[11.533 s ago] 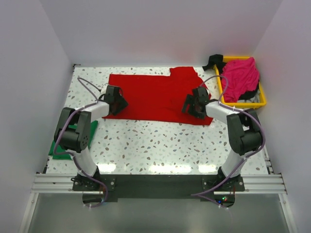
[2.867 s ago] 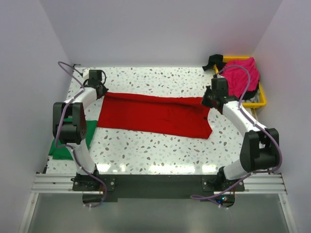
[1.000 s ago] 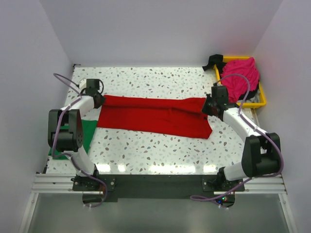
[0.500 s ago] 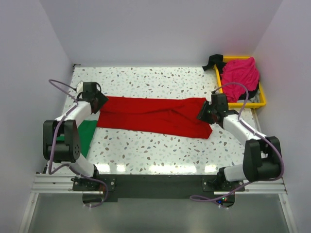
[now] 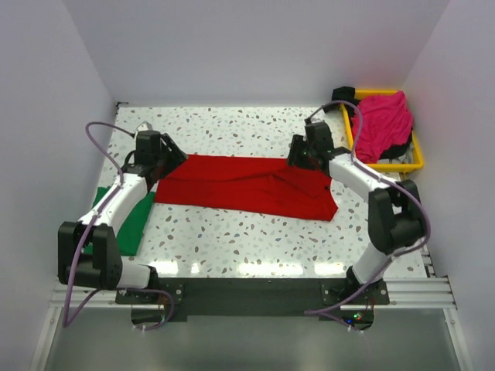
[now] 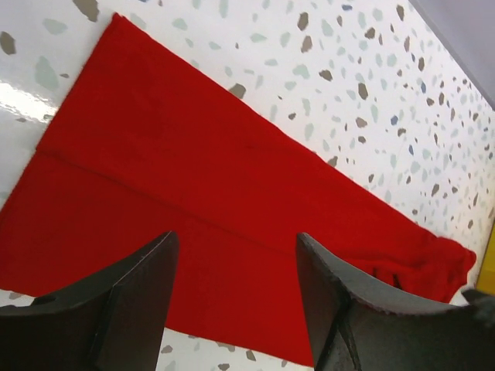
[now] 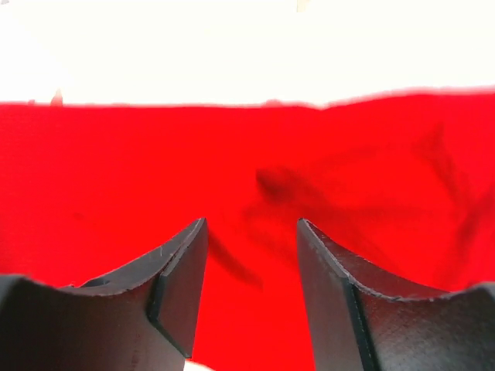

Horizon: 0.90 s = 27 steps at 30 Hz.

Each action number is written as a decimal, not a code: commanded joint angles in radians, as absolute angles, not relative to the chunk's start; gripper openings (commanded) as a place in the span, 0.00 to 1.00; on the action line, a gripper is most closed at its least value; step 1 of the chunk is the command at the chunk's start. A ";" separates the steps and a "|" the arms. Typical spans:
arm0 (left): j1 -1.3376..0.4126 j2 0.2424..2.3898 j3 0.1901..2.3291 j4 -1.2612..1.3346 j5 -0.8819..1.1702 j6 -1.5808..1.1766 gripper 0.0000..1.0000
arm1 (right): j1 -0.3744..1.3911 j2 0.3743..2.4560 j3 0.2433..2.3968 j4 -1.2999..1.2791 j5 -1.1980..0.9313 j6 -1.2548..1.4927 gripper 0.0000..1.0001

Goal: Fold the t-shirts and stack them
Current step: Fold the tshirt

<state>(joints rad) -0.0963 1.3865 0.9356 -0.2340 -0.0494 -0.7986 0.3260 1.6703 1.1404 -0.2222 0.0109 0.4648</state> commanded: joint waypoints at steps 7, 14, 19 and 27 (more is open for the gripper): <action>-0.112 1.367 0.937 -0.230 0.101 -0.718 0.67 | 0.363 1.948 1.443 -0.256 0.124 0.374 0.56; -0.112 1.362 0.897 -0.196 0.183 -0.746 0.67 | 0.433 1.924 1.410 -0.338 0.198 0.402 0.32; -0.112 1.341 0.877 -0.184 0.186 -0.750 0.67 | 0.465 1.841 1.256 -0.295 0.163 0.455 0.18; -0.110 1.335 0.881 -0.192 0.137 -0.741 0.67 | 0.523 1.715 1.106 -0.209 0.074 0.526 0.12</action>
<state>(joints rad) -0.1116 1.3716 0.8837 -0.2253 0.1539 -0.7486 0.5026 1.7977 1.1362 -0.2943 0.1230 0.4755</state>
